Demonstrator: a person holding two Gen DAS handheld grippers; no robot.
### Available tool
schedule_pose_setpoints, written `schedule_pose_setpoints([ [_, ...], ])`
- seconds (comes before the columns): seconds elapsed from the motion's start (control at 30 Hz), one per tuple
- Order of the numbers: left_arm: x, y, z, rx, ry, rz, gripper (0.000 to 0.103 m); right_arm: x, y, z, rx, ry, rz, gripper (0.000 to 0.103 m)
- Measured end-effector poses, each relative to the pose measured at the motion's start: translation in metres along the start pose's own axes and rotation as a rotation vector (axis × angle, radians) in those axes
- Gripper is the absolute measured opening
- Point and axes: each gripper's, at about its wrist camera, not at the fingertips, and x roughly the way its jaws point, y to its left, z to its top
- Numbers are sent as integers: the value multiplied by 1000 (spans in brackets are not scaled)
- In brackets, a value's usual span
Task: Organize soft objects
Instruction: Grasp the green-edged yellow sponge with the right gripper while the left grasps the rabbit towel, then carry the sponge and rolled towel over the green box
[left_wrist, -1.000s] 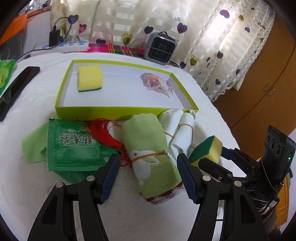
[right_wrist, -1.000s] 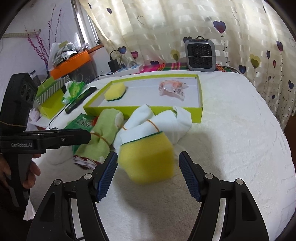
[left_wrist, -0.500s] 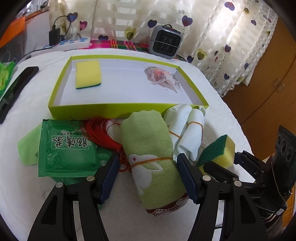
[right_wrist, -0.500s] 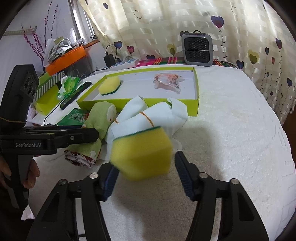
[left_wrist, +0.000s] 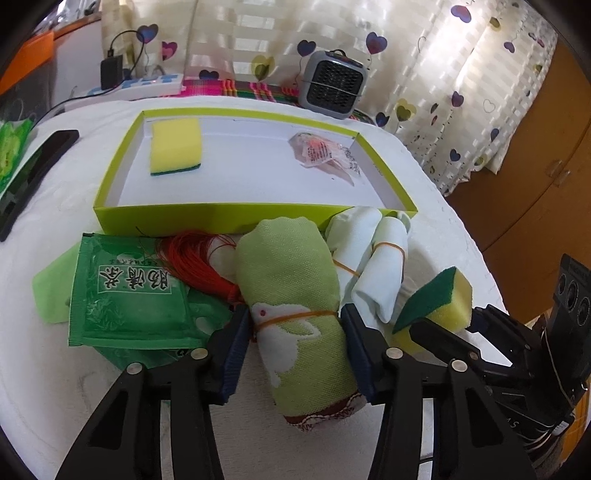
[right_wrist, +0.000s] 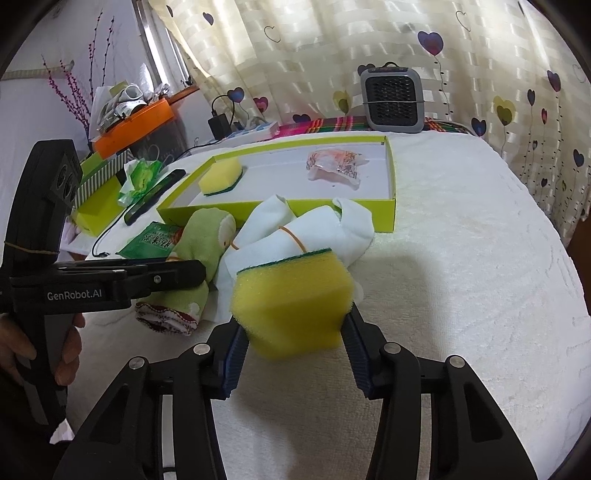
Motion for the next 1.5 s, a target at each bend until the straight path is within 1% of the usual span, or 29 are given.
schedule_pose_setpoints([
  [0.17,-2,-1,-1,11,-9,1,39,-1,1,0,2,-4,-3,49],
  [0.3,-4,-2,-2,23,-18,6,37,-2,1,-1,5,-5,-9,49],
  [0.63,-9,-9,-5,66,-41,38,36,-5,2,-3,17,-3,-16,48],
  [0.73,-11,-10,-6,68,-46,36,36,-6,2,-4,21,-4,-23,48],
  [0.83,-16,-12,-7,83,-63,48,36,-10,3,-4,26,-12,-25,48],
  [0.97,-23,-12,-7,84,-81,45,36,-13,4,-4,22,-17,-25,48],
  [1.5,-37,-11,-7,91,-102,35,36,-27,9,2,13,-46,-34,49],
])
